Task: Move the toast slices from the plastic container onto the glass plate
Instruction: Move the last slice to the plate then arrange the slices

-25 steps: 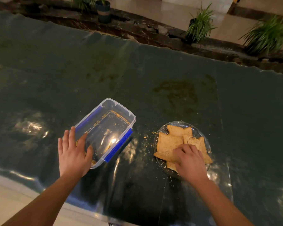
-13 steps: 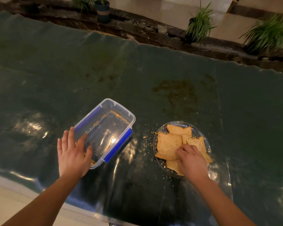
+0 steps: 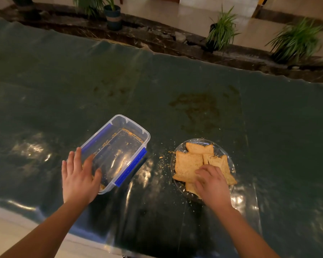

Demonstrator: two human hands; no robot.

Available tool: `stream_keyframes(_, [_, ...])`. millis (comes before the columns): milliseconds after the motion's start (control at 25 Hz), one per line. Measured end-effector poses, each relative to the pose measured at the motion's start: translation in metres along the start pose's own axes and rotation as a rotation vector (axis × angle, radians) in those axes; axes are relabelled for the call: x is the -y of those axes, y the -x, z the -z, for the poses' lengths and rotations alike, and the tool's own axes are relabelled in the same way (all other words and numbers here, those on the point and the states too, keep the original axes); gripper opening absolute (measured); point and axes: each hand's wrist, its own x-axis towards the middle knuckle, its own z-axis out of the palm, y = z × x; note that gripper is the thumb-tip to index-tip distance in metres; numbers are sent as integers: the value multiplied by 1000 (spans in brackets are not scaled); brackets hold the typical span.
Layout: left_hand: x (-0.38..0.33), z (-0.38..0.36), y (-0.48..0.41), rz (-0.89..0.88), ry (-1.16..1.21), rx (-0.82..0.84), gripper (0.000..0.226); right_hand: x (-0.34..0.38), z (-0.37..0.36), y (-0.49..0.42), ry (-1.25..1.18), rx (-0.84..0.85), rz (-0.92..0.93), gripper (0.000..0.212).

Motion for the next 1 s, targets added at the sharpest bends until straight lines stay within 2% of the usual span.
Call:
stream_keyframes(120, [0,5,-3,6,42,31,61,-20,16,12,-242,-164,-257,22])
stream_keyframes(240, [-7,21,-5,45,126,39,66,-35,28,29,-352,-178,-409,18])
stream_keyframes(320, [-26,34,3,59,173,-11,63,-37,28,43,-371,-125,-407,15])
stream_keyframes(400, [-60,40,27,-5,265,-81,55,-38,25,55,-359,-56,-433,13])
stream_keyframes(440, [-82,38,45,-61,327,-60,47,-40,22,60,-344,-31,-449,12])
stream_keyframes(520, [-129,25,79,-165,413,140,30,-41,17,67,-305,6,-432,15])
stream_keyframes(600, [-175,4,97,-194,485,312,32,-40,14,70,-268,27,-382,19])
stream_keyframes(760, [-235,-22,94,21,699,466,29,-41,12,67,-203,87,-327,27])
stream_keyframes(840, [-241,-31,91,15,629,452,27,-40,9,66,-190,107,-314,26])
stream_keyframes(920, [-237,-40,89,-38,521,416,34,-39,6,67,-179,118,-299,25])
stream_keyframes(1000, [-236,-46,86,-85,452,452,36,-37,2,68,-179,105,-288,26])
